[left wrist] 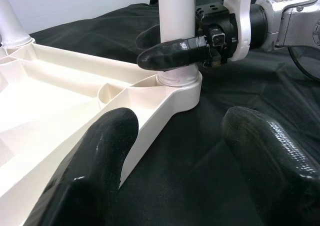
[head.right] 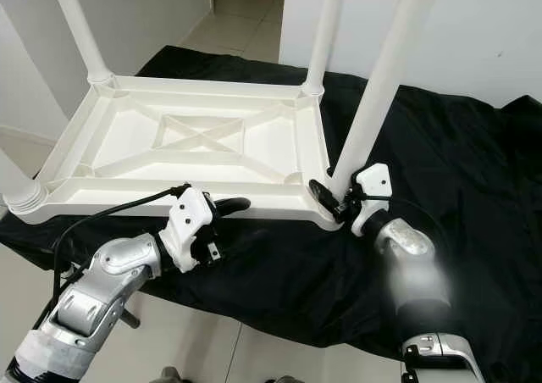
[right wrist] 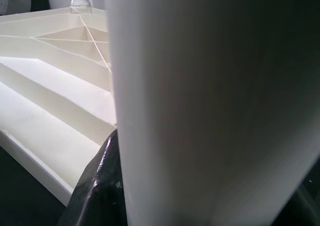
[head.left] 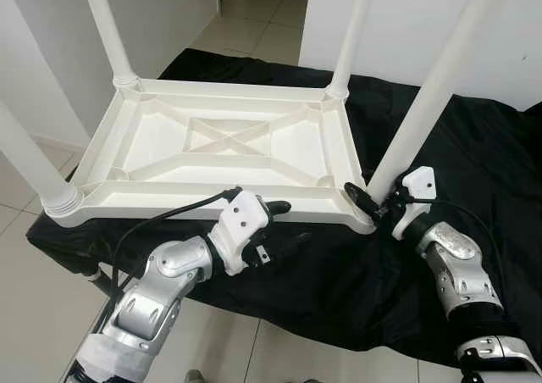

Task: Building children table

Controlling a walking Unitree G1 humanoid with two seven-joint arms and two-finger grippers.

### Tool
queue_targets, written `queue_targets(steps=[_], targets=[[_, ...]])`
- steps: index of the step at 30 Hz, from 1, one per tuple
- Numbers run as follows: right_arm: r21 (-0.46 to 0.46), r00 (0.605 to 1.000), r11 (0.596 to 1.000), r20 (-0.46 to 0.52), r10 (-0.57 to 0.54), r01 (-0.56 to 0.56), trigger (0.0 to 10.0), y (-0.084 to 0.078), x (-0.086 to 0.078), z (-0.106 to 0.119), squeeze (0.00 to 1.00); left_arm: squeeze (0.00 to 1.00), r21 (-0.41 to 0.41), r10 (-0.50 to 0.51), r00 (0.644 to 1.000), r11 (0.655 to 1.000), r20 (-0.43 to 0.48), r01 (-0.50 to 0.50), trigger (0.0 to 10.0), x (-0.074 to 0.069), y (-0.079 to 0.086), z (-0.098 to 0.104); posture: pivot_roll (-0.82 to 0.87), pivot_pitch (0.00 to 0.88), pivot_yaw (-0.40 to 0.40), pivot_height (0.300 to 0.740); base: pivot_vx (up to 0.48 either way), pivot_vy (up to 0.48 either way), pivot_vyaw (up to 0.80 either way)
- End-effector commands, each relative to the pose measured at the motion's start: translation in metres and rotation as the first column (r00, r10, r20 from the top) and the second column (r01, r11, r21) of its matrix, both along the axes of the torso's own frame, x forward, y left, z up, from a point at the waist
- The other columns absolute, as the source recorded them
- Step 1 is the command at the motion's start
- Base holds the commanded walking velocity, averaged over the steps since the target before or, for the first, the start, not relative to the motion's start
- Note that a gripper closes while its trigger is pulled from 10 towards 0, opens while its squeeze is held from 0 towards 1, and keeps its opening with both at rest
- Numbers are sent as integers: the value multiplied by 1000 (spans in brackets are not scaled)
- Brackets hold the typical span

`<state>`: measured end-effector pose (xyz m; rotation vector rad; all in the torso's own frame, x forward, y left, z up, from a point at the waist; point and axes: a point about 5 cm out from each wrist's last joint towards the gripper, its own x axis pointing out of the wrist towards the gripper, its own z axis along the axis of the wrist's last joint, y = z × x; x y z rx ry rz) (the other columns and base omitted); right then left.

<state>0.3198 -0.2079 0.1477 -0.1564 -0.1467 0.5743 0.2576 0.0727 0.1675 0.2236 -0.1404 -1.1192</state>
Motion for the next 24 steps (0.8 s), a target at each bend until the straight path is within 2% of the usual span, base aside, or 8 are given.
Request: queue_targets(steps=[1, 4, 9, 13, 18, 21, 23, 24], targets=[[28, 999, 999, -38, -18, 19, 10000, 1, -4, -9, 0, 0, 14, -66, 998, 998, -16, 66, 10000, -2, -3, -1, 70, 103, -40, 740, 0, 0, 0], [53, 998, 998, -40, -44, 46, 10000, 2, -5, -9, 0, 0, 3, -49, 999, 999, -23, 49, 10000, 0, -3, -1, 67, 105, -42, 740, 0, 0, 0], [93, 970, 967, -62, -234, 239, 10000, 8, -6, -13, 0, 0, -12, -3, 999, 1000, -45, 2, 10000, 5, -3, -2, 57, 112, -45, 740, 0, 0, 0], [111, 954, 948, -67, -292, 298, 10000, 13, -9, -14, 0, 0, -14, 9, 999, 1000, -47, -10, 10000, 8, -3, -2, 50, 113, -47, 740, 0, 0, 0], [165, 906, 890, -90, -414, 424, 10000, 25, -17, -17, 0, 0, -21, 38, 999, 999, -37, -39, 10000, 13, -4, -1, 46, 111, -52, 740, 0, 0, 0], [187, 839, 818, -107, -534, 544, 10000, 33, -28, -20, 0, 0, -30, 66, 997, 997, -27, -67, 10000, 15, -5, 1, 44, 112, -62, 740, 0, 0, 0], [187, 839, 818, -107, -534, 544, 10000, 33, -28, -20, 0, 0, -30, 66, 997, 997, -27, -67, 10000, 15, -5, 1, 44, 112, -62, 740, 0, 0, 0], [197, 815, 790, -130, -565, 580, 10000, 36, -32, -22, 0, 0, -31, 70, 997, 997, -25, -71, 10000, 15, -5, 1, 47, 110, -66, 740, 0, 0, 0]])
